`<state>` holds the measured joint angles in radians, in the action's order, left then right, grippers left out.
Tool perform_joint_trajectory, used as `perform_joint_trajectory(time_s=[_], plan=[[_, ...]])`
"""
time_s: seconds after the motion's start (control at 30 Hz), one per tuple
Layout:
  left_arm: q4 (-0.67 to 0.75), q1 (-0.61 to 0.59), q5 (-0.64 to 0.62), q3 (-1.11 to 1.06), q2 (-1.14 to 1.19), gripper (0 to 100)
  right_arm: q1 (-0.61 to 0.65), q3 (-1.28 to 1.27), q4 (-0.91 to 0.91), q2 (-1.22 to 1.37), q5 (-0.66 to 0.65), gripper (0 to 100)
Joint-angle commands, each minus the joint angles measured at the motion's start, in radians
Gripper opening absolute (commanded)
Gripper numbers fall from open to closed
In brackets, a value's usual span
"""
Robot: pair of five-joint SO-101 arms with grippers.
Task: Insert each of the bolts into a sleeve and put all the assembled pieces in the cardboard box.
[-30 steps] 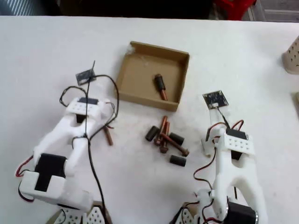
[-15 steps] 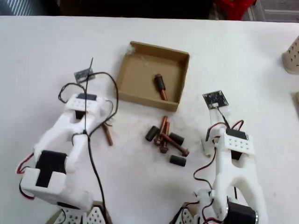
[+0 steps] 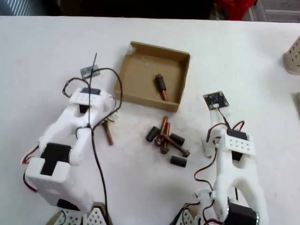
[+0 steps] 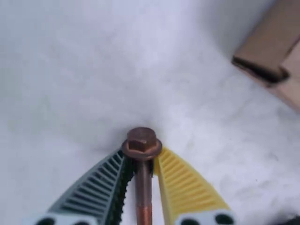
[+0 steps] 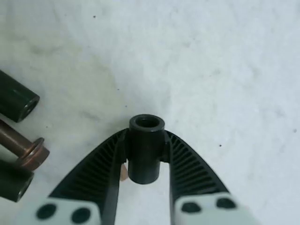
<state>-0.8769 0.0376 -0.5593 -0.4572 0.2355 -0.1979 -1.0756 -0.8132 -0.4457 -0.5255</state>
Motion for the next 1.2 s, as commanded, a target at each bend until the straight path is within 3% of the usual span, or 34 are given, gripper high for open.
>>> perform_joint_trajectory(time_s=[0.0, 0.27, 0.53, 0.73, 1.17], plan=[[0.006, -0.058, 0.021, 0.018, -0.048, 2, 0.010, 0.017, -0.025, -0.039, 0.000, 1.7], [0.183, -0.186, 0.021, -0.081, -0.124, 2, 0.137, 0.064, -0.143, -0.157, 0.186, 1.7], [0.215, -0.189, 0.021, -0.098, -0.124, 2, 0.410, 0.058, -0.076, -0.248, 0.390, 1.7], [0.212, -0.189, 0.021, -0.098, -0.122, 2, 0.542, 0.058, 0.091, -0.239, 0.457, 1.7], [0.212, -0.189, 0.021, -0.098, -0.122, 2, 0.550, 0.051, 0.673, -0.237, 0.457, 1.6]])
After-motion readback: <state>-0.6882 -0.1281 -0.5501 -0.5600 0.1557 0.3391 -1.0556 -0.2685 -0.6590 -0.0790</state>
